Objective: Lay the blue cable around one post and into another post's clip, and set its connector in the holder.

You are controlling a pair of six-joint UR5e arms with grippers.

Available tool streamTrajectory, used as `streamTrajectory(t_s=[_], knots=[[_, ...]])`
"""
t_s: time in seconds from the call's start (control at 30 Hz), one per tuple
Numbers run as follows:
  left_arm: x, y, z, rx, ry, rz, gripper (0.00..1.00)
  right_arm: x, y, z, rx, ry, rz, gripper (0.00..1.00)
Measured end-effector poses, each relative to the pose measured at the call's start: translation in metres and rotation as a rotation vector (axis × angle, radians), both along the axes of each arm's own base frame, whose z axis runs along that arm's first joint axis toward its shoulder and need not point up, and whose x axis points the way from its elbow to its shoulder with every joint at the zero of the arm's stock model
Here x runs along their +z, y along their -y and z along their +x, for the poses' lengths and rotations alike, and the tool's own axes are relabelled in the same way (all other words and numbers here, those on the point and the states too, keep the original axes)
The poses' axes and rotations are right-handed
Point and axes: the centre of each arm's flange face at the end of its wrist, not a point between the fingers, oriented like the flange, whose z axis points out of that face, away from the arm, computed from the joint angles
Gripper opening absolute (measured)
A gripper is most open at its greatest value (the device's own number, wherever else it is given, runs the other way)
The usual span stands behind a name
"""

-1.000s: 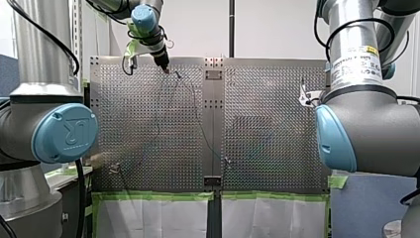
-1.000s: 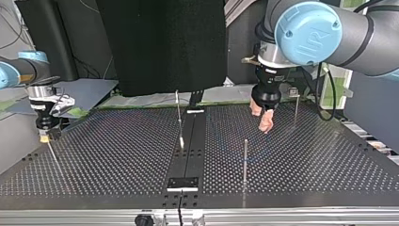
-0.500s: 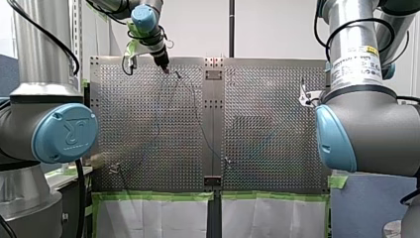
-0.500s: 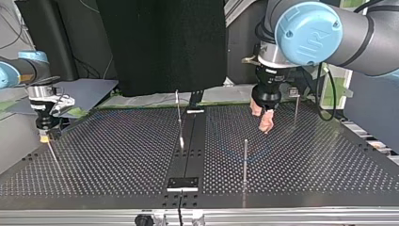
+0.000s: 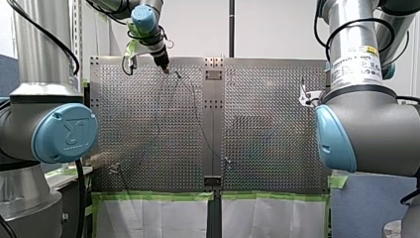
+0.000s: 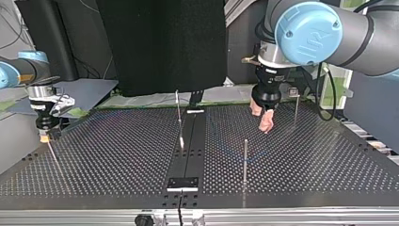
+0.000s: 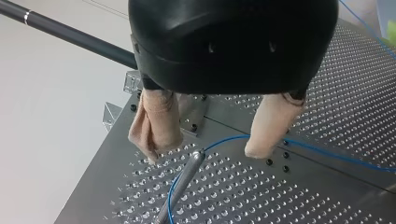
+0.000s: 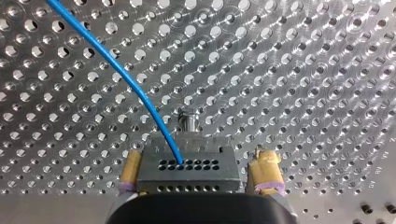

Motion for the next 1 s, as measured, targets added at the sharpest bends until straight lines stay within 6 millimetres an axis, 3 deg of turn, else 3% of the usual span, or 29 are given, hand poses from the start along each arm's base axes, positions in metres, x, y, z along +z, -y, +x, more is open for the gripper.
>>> streamTrajectory(t_s=[0.5, 0.87, 1.0], knots=[[-0.001, 0.003, -0.004, -0.012, 0.008, 0.01, 1.0, 0.0, 0.0, 0.0, 0.0, 0.0, 0.0, 0.94], [0.0, 0.007, -0.032, -0.085, 0.097, -0.013, 1.0, 0.0, 0.0, 0.0, 0.0, 0.0, 0.0, 0.94], [-0.012, 0.013, -0.038, -0.13, 0.102, -0.043, 1.0, 0.0, 0.0, 0.0, 0.0, 0.0, 0.0, 0.94]])
